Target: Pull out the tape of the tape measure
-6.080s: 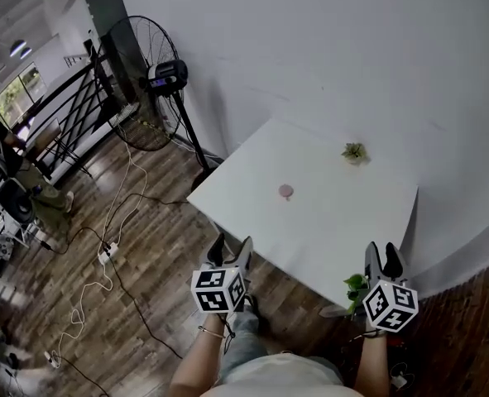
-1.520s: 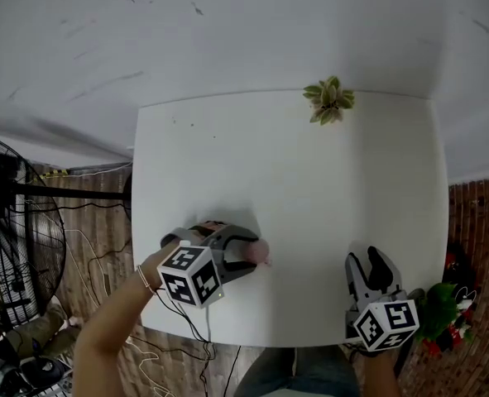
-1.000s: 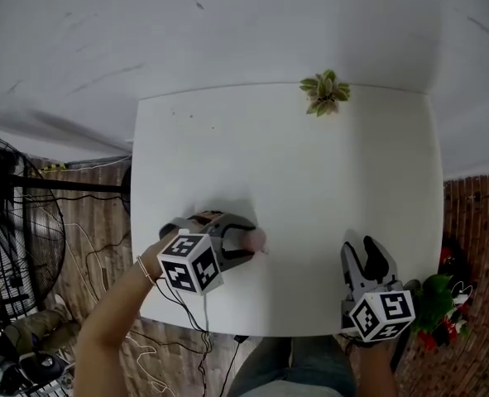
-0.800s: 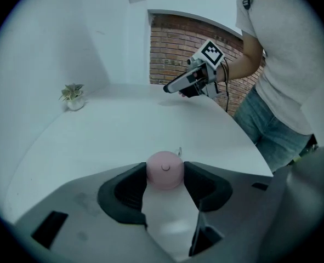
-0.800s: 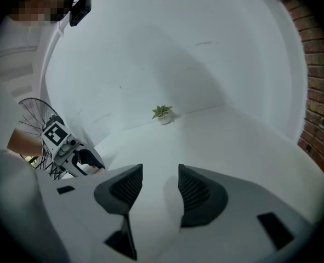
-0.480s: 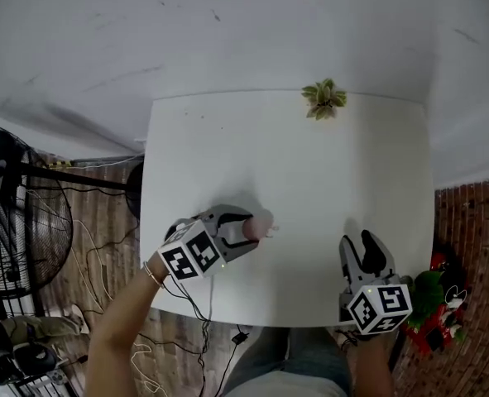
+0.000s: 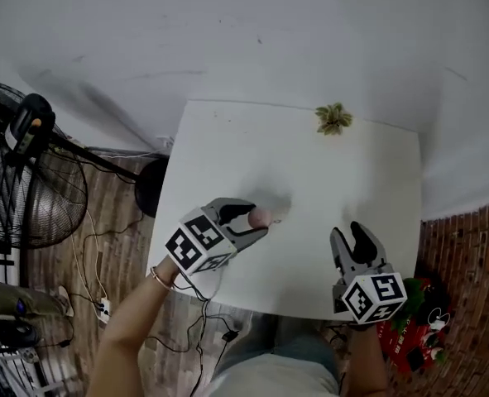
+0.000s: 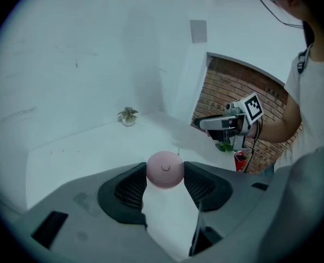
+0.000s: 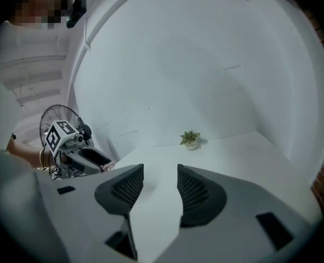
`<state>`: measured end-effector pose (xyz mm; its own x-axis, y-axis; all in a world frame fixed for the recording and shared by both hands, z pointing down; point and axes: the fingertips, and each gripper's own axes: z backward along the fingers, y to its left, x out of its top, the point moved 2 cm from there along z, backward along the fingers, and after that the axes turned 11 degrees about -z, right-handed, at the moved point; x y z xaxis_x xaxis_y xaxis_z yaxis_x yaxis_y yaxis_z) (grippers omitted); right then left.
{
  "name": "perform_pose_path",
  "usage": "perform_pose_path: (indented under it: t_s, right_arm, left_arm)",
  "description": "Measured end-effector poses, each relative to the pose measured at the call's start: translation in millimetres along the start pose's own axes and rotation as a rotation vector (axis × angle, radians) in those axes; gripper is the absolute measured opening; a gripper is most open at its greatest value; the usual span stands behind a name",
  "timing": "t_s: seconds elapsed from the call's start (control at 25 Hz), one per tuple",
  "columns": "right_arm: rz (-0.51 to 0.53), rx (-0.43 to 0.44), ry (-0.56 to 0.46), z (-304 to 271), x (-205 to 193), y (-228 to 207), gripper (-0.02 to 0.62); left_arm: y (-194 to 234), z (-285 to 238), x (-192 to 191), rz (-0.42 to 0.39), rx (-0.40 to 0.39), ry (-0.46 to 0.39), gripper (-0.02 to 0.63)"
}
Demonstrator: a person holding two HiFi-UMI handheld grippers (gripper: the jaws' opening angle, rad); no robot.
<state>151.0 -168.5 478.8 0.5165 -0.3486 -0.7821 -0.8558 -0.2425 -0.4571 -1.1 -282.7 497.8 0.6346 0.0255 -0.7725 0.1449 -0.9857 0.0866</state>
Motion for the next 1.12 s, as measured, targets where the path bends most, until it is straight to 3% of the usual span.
perform_pose_path:
  t_s: [0.2, 0.36, 0.56, 0.68, 0.88, 1.12]
  right_arm:
    - [0.087, 0.117, -0.013, 6, 29, 33, 0.186]
    - [0.145, 0.257, -0.004, 10, 45, 64, 0.183]
    - [0.312, 0.581, 0.071, 26, 54, 124, 0.169]
    - [0.436, 0.715, 0.123, 37, 50, 156, 0.160]
    - [0.476, 0.793, 0.128, 41, 53, 173, 0.124]
    - [0.490, 0.837, 0.118, 44, 58, 185, 0.115]
  left_arm:
    - [-8, 36, 23, 0.067, 0.120, -0.029, 0.216]
    - [-25, 58, 40, 0.121, 0.151, -0.075, 0.216]
    - [-46, 75, 71, 0.048, 0.123, -0.111, 0.216]
    - [-56, 90, 88, -0.026, 0.118, -0.099, 0.216]
    - [-62, 111, 105, -0.093, 0.155, -0.085, 0.216]
    - [-69, 120, 109, -0.123, 0.145, -0.084, 0.216]
